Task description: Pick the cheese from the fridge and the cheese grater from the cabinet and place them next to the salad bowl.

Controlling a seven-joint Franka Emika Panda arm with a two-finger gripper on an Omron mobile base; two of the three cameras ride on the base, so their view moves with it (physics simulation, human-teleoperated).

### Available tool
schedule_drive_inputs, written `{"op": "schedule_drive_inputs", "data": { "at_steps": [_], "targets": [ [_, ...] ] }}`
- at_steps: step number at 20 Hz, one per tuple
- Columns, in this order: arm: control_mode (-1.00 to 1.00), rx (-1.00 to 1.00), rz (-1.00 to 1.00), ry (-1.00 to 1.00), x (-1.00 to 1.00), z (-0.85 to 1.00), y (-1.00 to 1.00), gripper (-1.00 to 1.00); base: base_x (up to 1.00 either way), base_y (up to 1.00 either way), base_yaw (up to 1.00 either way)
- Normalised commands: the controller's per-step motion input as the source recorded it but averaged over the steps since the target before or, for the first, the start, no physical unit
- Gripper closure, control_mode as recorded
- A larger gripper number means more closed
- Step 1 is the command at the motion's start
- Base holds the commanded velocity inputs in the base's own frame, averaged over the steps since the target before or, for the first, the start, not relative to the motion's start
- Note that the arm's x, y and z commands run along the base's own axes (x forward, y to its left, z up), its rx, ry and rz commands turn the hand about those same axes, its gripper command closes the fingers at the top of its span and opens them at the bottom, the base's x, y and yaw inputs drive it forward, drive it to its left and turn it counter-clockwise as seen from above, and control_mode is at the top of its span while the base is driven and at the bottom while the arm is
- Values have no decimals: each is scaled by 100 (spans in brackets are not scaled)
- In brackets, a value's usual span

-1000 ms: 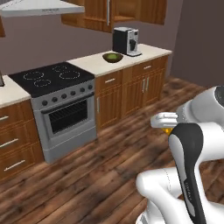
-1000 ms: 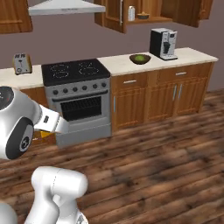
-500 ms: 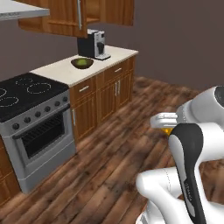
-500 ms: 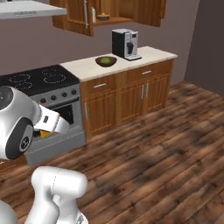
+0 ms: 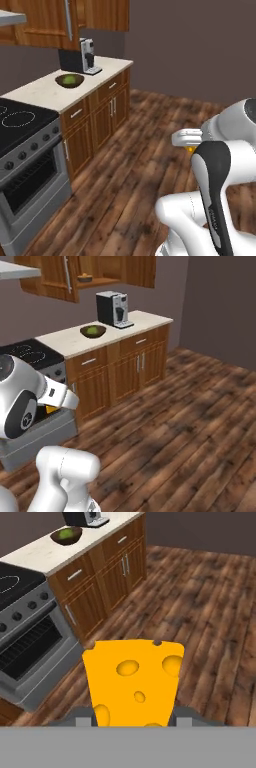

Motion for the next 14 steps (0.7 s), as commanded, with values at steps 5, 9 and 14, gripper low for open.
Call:
{"op": "schedule_drive_inputs", "data": {
  "at_steps": [5, 9, 14],
  "targets": [
    [100, 0, 0, 0, 0, 0, 0, 100, 77, 8, -14],
    [100, 0, 0, 0, 0, 0, 0, 100, 82, 3, -4],
    [100, 0, 0, 0, 0, 0, 0, 100, 85, 2, -2]
  ]
}}
